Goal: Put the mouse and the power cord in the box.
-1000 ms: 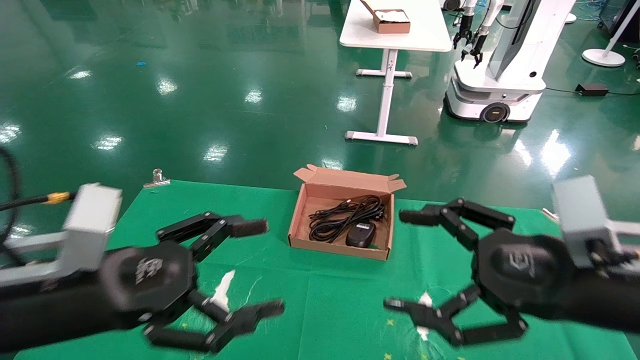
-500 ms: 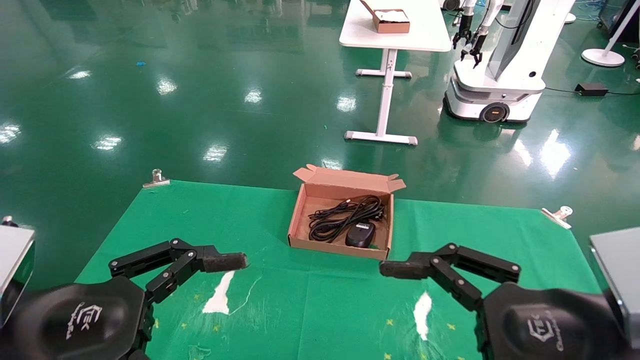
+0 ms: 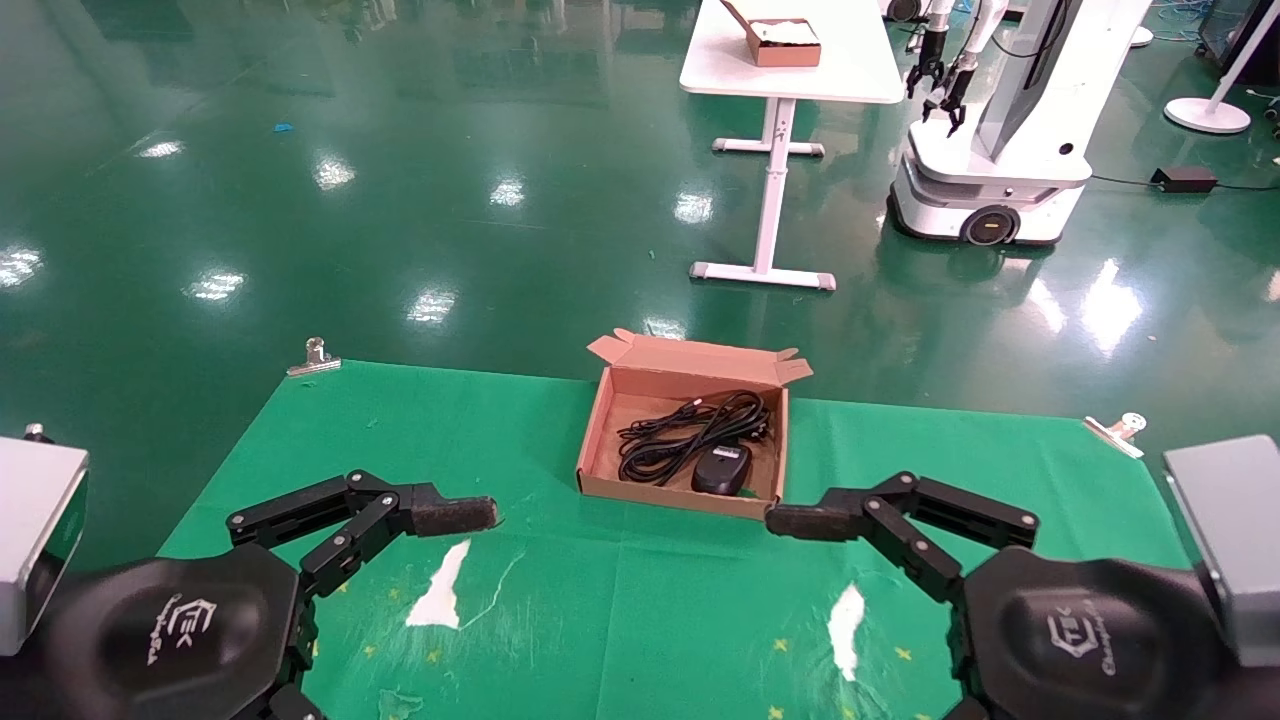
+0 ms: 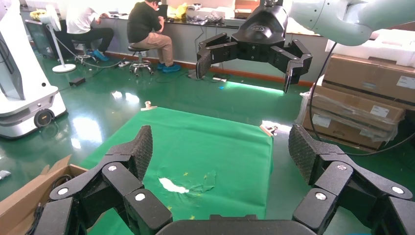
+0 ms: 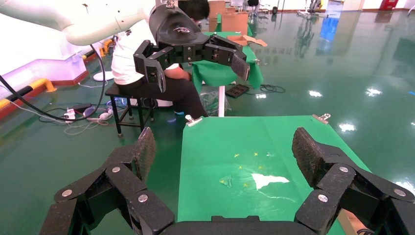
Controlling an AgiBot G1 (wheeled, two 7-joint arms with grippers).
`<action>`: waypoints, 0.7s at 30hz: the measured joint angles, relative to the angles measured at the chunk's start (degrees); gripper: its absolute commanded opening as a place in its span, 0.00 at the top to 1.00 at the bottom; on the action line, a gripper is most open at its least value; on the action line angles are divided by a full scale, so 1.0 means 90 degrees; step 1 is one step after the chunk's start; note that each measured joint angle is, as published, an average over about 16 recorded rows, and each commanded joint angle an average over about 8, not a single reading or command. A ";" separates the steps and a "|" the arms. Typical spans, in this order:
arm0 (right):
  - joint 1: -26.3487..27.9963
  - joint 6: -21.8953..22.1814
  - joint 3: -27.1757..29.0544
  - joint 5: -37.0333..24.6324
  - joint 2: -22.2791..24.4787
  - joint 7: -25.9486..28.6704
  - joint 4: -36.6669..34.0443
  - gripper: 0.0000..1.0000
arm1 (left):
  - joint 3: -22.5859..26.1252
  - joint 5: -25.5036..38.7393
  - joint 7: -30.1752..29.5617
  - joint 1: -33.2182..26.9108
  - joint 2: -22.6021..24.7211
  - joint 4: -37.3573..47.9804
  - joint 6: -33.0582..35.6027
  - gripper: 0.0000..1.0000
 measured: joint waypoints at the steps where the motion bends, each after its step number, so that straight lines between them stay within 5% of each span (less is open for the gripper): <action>1: 0.0005 0.0001 -0.0003 -0.0004 -0.0002 -0.0002 -0.0007 0.00 | 0.0002 0.0002 0.0000 -0.0002 0.0002 0.0002 -0.0003 0.00; 21: 0.0048 0.0010 -0.0027 -0.0039 -0.0015 -0.0020 -0.0070 0.00 | 0.0020 0.0018 0.0000 -0.0015 0.0018 0.0019 -0.0028 0.00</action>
